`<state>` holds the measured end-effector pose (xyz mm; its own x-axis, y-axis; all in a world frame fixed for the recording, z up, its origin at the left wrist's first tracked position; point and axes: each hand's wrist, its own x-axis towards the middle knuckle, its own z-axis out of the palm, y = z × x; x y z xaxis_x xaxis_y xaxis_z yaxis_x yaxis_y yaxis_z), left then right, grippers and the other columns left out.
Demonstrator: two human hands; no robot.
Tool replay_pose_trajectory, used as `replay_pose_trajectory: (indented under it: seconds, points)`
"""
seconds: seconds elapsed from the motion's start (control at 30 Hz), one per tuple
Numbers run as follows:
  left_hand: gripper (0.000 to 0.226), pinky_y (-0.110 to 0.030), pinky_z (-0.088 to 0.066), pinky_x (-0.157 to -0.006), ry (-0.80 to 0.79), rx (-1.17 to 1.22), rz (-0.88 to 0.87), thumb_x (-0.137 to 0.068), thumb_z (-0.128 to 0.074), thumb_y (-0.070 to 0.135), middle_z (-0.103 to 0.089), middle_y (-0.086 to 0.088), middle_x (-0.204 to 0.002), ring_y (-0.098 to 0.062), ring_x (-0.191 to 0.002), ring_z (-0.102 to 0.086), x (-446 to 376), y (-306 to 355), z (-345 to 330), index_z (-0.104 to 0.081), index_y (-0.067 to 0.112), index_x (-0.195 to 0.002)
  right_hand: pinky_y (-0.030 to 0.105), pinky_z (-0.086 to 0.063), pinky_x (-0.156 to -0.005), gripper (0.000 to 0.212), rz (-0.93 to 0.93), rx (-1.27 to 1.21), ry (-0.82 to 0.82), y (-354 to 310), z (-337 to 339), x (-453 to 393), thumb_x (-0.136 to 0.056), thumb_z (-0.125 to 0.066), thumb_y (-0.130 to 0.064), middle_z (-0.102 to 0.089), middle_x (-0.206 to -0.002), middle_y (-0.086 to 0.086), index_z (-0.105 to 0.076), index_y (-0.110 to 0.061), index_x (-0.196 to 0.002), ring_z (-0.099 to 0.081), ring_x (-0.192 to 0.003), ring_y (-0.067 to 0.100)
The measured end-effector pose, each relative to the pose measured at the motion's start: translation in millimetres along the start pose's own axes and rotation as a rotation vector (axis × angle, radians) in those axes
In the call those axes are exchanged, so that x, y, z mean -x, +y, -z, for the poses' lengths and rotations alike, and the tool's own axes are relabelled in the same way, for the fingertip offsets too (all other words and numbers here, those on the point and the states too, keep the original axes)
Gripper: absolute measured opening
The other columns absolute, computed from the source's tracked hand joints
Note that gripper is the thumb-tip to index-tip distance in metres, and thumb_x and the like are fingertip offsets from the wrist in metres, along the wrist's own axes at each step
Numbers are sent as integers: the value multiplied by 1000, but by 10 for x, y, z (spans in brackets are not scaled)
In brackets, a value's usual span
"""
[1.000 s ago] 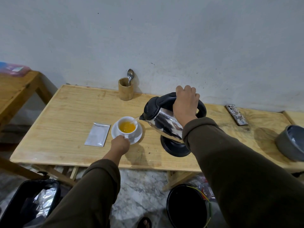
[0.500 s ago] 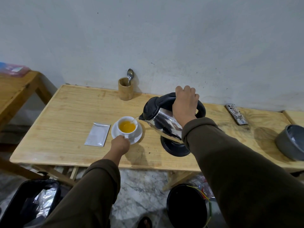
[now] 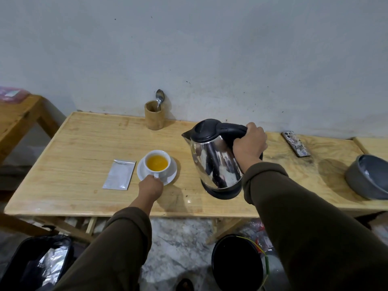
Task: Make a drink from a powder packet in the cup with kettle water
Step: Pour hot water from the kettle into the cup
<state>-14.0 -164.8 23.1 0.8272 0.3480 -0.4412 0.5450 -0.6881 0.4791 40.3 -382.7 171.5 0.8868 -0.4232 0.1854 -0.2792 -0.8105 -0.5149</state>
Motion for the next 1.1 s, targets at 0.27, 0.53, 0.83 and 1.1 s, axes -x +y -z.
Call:
replay_pose_trajectory:
  seconds: [0.27,0.53,0.83,1.1]
  points:
    - [39,-40,-39,-101,0,49,62,-99,-32,18,-54,-24,-132,-40,-123,-50,47,55,-61,-49,-4,-127,55,-46,-94,23,-350,-227,106,386,4,98,-76,-54,2,-57,-108,16,-56,-8,-97,-53,-104,39]
    - [40,-41,-42,-98,26,96,88,-98,-34,22,-54,-26,-131,-40,-120,-52,69,55,-90,-50,-2,-126,56,-47,-93,23,-496,-429,204,575,-86,230,-72,-53,4,-57,-108,12,-55,-12,-89,-55,-102,39]
    - [41,-35,-41,-84,28,143,118,-99,-34,24,-52,-25,-132,-38,-118,-54,61,64,-126,-48,0,-129,55,-49,-91,23,-576,-471,230,587,-113,276,-72,-52,3,-53,-109,8,-49,-18,-82,-55,-101,39]
    - [40,-35,-41,-85,38,114,111,-99,-35,23,-54,-25,-130,-38,-118,-54,44,70,-128,-49,-1,-127,55,-43,-98,26,-609,-468,244,630,-118,369,-74,-53,6,-53,-114,12,-55,-10,-95,-49,-108,39]
